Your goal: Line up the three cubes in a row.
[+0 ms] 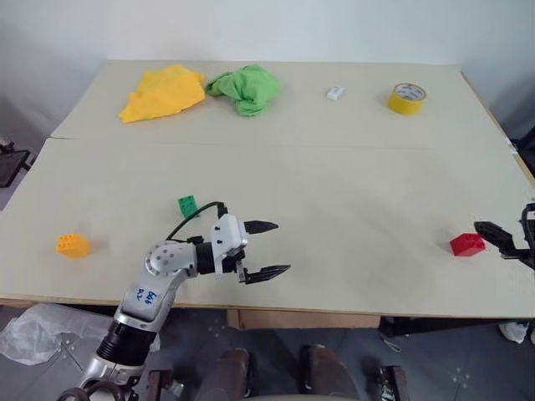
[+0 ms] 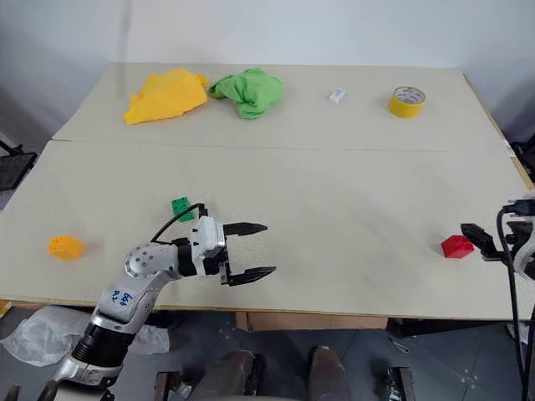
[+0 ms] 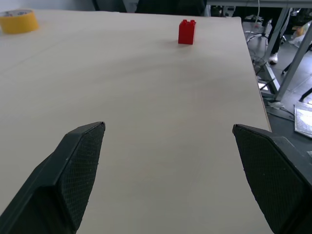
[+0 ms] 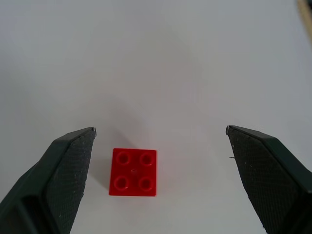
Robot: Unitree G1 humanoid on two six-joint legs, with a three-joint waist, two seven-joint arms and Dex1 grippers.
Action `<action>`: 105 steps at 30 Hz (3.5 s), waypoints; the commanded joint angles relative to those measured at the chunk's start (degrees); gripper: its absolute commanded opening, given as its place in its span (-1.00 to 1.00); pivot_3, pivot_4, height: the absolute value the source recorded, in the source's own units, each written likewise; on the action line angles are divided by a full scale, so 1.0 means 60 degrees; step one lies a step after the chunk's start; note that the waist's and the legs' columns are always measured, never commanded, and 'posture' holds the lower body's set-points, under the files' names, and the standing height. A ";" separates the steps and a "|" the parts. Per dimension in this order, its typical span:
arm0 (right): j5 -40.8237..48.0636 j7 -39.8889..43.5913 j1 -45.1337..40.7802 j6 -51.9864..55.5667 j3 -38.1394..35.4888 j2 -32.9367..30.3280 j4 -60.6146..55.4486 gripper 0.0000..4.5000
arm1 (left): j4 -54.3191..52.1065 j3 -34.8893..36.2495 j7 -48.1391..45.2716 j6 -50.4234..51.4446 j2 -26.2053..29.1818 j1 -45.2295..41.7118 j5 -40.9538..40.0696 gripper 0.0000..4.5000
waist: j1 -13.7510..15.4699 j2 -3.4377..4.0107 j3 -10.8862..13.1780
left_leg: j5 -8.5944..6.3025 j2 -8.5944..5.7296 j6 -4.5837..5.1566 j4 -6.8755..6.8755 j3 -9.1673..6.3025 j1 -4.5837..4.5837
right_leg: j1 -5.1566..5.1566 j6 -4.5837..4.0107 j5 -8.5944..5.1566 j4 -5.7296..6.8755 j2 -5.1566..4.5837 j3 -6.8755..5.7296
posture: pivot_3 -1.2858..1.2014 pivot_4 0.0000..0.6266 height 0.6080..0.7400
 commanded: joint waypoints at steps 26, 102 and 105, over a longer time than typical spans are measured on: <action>-0.1159 0.6032 -0.3996 -0.1981 0.5465 -0.1260 -0.0316 -0.33 | -0.0566 0.1237 0.0229 -0.0918 0.0776 0.1056 -0.0031 1.00 | -0.0260 0.0008 0.0004 | 0.0000 0.0010 -0.0002 0.0000 0.0023 -0.0011 | -0.0034 0.0011 0.0006 0.0004 0.0009 0.0002 | 0.03 -0.52 1.00; -0.1663 0.8648 -0.3114 -1.1774 0.4598 0.4598 0.3440 1.00 | -0.4329 0.3417 0.8377 0.3218 -0.2343 0.3944 0.1226 1.00 | -0.0266 -0.0026 0.0006 | -0.0009 -0.0016 -0.0014 0.0047 -0.0099 -0.0093 | -0.0045 0.0002 0.0003 0.0026 -0.0001 -0.0120 | 0.03 -0.52 1.00; -0.1590 0.8475 -0.3011 -1.1447 0.4624 0.4582 0.2971 1.00 | -0.3786 0.3179 0.9605 0.3771 -0.3157 0.2940 0.1824 1.00 | -0.0250 -0.0026 0.0006 | -0.0004 -0.0008 -0.0023 0.0044 -0.0090 -0.0093 | -0.0050 0.0002 0.0003 0.0025 0.0004 -0.0152 | 0.03 -0.52 1.00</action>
